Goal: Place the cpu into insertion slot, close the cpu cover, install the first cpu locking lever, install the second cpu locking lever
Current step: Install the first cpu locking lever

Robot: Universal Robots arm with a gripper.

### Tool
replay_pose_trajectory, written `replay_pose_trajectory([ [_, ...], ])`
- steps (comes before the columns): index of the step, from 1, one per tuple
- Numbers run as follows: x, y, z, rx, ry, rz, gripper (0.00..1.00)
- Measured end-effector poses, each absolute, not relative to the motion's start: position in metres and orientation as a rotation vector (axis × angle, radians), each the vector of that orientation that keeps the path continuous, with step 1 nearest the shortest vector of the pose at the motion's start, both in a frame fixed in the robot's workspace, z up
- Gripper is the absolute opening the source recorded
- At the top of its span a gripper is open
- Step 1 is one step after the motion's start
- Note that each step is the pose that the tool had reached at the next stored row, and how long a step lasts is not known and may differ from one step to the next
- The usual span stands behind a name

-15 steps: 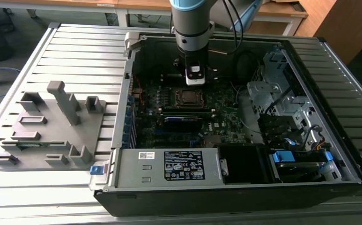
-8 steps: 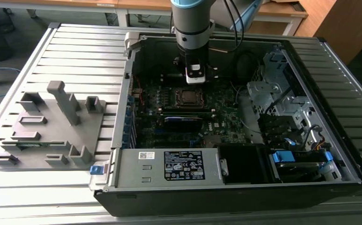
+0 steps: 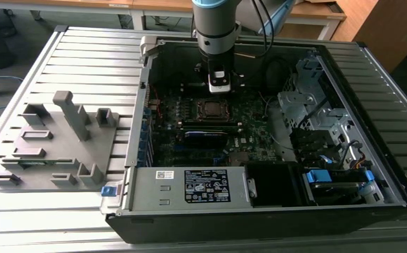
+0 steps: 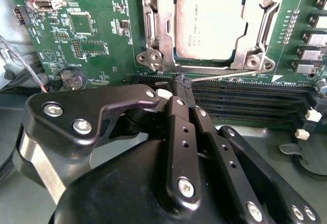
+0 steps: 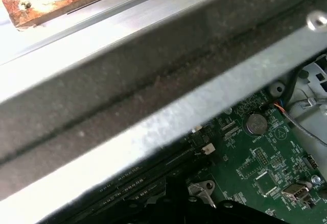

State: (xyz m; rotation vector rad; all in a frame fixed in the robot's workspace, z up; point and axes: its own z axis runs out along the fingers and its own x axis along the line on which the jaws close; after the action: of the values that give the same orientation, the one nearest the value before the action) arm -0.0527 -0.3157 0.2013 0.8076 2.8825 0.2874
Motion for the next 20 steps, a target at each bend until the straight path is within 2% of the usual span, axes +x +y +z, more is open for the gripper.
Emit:
replay_pose_trajectory([
  [20, -0.0542, -0.3125, 0.2011, 0.805, 2.877, 0.29, 0.11],
])
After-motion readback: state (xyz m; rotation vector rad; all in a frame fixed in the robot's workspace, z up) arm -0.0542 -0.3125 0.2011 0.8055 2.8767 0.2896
